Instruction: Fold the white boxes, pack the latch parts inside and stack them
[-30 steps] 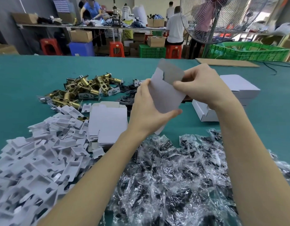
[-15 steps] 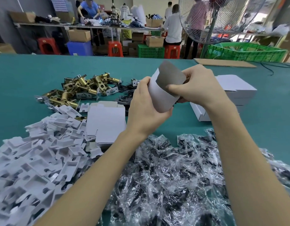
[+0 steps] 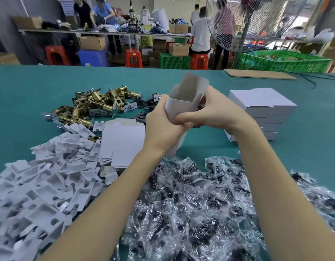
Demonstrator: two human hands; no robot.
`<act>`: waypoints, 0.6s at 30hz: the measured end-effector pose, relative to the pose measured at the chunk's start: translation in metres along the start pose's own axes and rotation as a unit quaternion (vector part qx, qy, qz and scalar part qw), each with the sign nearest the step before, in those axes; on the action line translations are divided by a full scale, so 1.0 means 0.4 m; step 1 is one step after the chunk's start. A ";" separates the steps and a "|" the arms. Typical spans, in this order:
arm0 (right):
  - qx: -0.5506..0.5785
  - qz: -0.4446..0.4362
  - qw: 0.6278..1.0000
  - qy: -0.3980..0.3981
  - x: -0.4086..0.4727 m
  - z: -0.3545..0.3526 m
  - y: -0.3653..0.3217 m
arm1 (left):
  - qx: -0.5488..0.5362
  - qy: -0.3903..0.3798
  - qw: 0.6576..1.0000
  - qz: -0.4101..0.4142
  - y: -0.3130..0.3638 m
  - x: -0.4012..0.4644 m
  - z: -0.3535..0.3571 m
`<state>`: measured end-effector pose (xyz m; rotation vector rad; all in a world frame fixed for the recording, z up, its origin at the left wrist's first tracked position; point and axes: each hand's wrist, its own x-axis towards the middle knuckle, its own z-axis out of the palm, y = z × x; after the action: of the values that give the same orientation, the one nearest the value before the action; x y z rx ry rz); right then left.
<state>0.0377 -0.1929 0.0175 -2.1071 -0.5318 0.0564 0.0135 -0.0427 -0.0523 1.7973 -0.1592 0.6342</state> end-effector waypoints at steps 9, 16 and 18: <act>-0.006 -0.016 0.994 0.105 0.006 -0.016 0.054 | 0.005 -0.224 0.974 -0.041 0.002 0.071 -0.110; 0.113 -0.030 0.990 0.081 0.018 0.028 0.042 | 0.070 -0.212 0.974 -0.040 0.013 0.037 -0.054; 0.213 -0.015 0.971 0.105 0.019 0.047 0.031 | 0.053 -0.177 0.982 -0.036 0.022 0.024 -0.031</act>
<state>0.0445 -0.1810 -0.0021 -1.6619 -0.3846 -0.0652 0.0136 -0.0321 -0.0376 1.9988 -0.3042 0.2719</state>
